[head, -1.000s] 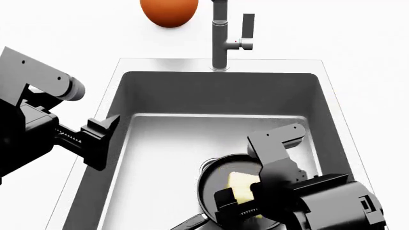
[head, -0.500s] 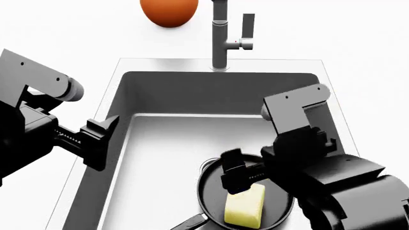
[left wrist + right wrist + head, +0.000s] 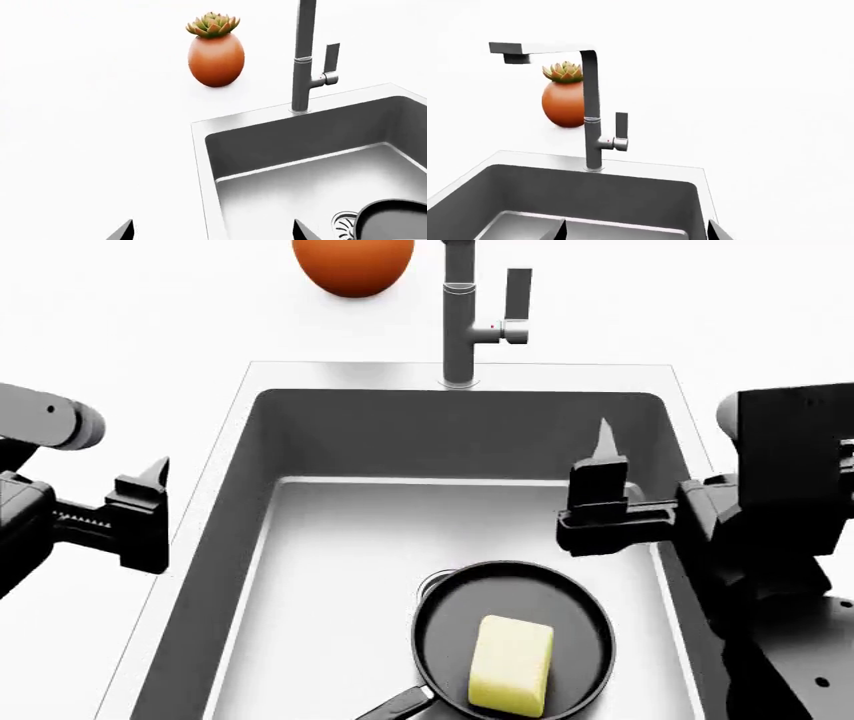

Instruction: Pick the pan and sponge and place them into the sink. Then turn on the water.

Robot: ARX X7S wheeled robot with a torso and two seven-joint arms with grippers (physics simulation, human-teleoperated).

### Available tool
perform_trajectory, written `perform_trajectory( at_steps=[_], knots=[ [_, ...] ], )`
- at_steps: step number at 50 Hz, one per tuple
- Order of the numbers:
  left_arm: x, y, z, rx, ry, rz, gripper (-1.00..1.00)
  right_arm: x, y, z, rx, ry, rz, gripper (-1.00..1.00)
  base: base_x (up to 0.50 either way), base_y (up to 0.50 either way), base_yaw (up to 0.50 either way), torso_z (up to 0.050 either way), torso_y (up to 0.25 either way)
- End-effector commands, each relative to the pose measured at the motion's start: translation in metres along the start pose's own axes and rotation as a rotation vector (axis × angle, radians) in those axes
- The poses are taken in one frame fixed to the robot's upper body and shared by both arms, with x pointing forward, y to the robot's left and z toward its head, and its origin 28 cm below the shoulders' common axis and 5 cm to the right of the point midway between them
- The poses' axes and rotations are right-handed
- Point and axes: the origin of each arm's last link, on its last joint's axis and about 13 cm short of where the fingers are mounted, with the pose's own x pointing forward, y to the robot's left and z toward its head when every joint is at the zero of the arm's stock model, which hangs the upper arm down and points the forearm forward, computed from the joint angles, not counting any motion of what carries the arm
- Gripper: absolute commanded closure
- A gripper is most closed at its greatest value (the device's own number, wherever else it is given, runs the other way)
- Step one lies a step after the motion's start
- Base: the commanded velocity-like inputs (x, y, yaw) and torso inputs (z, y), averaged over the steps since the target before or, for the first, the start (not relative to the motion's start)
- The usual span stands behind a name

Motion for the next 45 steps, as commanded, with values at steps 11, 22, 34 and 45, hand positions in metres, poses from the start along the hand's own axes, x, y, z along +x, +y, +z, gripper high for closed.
perform_trajectory(
  at_steps=[11, 22, 34, 45],
  knots=[
    [-0.024, 0.014, -0.01, -0.026, -0.074, 0.194, -1.0, -0.044, -0.02, 0.005, 0.0, -0.073, -0.112, -1.0, 0.0, 0.0, 0.0, 0.0, 0.0],
    [-0.03, 0.016, -0.007, -0.019, -0.081, 0.213, -1.0, -0.051, -0.025, 0.009, -0.003, -0.093, -0.141, -1.0, 0.0, 0.0, 0.0, 0.0, 0.0],
    [-0.032, 0.016, -0.007, -0.017, -0.087, 0.222, -1.0, -0.049, -0.023, 0.007, 0.009, -0.092, -0.124, -1.0, 0.0, 0.0, 0.0, 0.0, 0.0],
    [-0.033, 0.017, -0.008, -0.022, -0.082, 0.222, -1.0, -0.049, -0.021, 0.004, 0.036, -0.091, -0.088, -1.0, 0.06, -0.03, 0.0, 0.0, 0.0]
  ],
)
